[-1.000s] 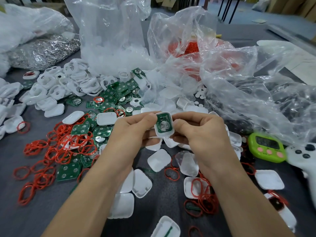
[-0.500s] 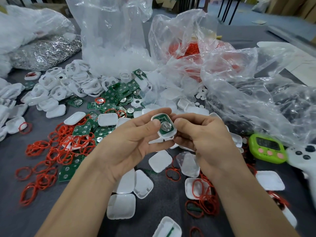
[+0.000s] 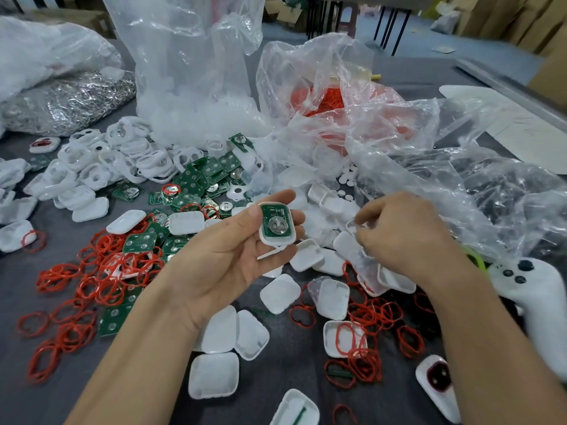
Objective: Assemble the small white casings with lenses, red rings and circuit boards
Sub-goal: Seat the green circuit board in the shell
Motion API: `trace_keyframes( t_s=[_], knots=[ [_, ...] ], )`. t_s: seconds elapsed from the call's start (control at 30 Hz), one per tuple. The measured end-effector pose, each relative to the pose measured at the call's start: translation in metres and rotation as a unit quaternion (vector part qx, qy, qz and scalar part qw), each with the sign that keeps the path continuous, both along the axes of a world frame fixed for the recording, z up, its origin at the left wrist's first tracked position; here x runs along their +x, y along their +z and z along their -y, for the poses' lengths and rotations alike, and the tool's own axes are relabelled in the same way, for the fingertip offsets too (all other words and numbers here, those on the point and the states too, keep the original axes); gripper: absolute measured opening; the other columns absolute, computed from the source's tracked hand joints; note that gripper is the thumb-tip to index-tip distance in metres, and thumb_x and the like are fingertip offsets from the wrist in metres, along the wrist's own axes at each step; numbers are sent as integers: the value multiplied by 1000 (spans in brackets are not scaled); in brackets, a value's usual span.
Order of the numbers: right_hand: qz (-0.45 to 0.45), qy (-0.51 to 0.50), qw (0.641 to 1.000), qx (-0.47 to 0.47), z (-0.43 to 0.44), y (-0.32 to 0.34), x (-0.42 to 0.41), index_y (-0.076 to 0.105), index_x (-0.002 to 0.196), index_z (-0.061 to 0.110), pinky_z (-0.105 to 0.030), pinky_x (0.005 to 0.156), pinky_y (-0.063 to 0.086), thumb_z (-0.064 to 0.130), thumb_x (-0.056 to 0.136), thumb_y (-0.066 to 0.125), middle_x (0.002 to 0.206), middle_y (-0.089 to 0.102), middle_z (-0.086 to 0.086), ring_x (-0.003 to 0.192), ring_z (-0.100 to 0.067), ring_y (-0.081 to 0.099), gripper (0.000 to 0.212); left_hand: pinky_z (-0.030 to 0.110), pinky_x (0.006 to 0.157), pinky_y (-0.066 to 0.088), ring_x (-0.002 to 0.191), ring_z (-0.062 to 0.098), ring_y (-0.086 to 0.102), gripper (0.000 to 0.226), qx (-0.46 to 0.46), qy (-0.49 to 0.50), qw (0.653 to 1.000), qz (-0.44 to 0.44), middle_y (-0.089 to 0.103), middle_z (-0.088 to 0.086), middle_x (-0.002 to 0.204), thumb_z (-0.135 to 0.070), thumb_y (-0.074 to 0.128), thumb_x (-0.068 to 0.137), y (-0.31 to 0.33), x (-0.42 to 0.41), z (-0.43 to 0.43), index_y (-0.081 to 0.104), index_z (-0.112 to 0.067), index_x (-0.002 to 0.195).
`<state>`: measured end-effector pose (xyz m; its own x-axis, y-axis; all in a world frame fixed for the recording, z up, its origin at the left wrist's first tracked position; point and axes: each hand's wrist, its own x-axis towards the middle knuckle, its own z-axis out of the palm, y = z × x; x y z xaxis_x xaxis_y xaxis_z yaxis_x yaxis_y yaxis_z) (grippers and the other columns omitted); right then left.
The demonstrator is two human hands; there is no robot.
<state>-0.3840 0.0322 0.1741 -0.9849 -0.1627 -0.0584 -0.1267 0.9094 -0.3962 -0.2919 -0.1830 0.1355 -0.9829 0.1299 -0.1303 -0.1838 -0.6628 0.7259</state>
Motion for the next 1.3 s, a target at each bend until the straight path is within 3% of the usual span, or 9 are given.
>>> trace_keyframes(
  t_s=[0.17,0.27,0.43,0.53,0.6,0.7,0.9,1.1,1.3],
  knots=[
    [33,31,997,66,-8,10,15,68,83,45,-21,68,48,17,77,78,84,63,17,74,-8,59,30,33,82,61,102,20,74,41,12,11,1000,8,74,10,121,-35,66,86,0,0,0,76,-19,122],
    [7,61,992,112,-5,5,21,73,85,34,-31,70,54,12,74,69,84,73,4,79,-21,65,26,32,81,61,102,21,75,39,20,10,1000,14,74,11,123,-34,64,88,0,0,-2,77,-18,121],
    [-61,46,997,-32,-11,6,17,72,77,24,-29,53,44,22,94,61,61,64,5,58,-13,57,20,34,80,62,104,25,75,38,29,9,999,19,74,14,122,-30,71,80,0,1,-3,79,-13,114],
    [-1,99,981,-165,-3,6,18,71,82,19,-24,61,46,33,100,54,72,69,8,69,-9,62,28,35,81,62,107,29,74,40,28,9,999,17,72,18,125,-23,65,89,-2,1,-4,65,-3,123],
    [39,153,954,-255,10,6,21,74,87,22,-14,59,45,33,106,47,77,74,15,66,-3,63,35,35,84,62,110,30,73,43,13,3,1000,10,71,18,127,-22,61,92,-2,1,-4,57,2,128],
    [135,120,877,-445,24,0,23,75,87,13,-24,54,42,23,109,47,76,77,-7,57,-16,57,37,34,83,62,106,28,74,55,10,-4,1000,6,73,16,122,-26,67,85,0,1,-5,55,2,131],
    [247,-32,739,-625,26,-13,29,78,94,0,-24,59,52,25,71,74,91,76,-18,70,-17,66,34,35,87,62,100,27,75,53,9,0,1000,12,75,17,118,-31,72,77,-1,0,-7,62,-4,121],
    [266,-39,693,-669,23,-11,33,73,88,-2,-22,50,55,17,73,70,76,73,-18,60,-20,71,25,33,74,63,89,26,77,51,24,19,999,27,76,20,109,-35,74,74,1,1,-9,64,-5,115],
    [291,-16,664,-689,23,-8,36,62,111,4,-22,50,55,11,83,62,70,70,-12,55,-18,68,28,33,75,63,89,25,77,45,33,19,999,30,76,20,110,-37,69,79,2,2,-8,70,-6,112]
  ],
)
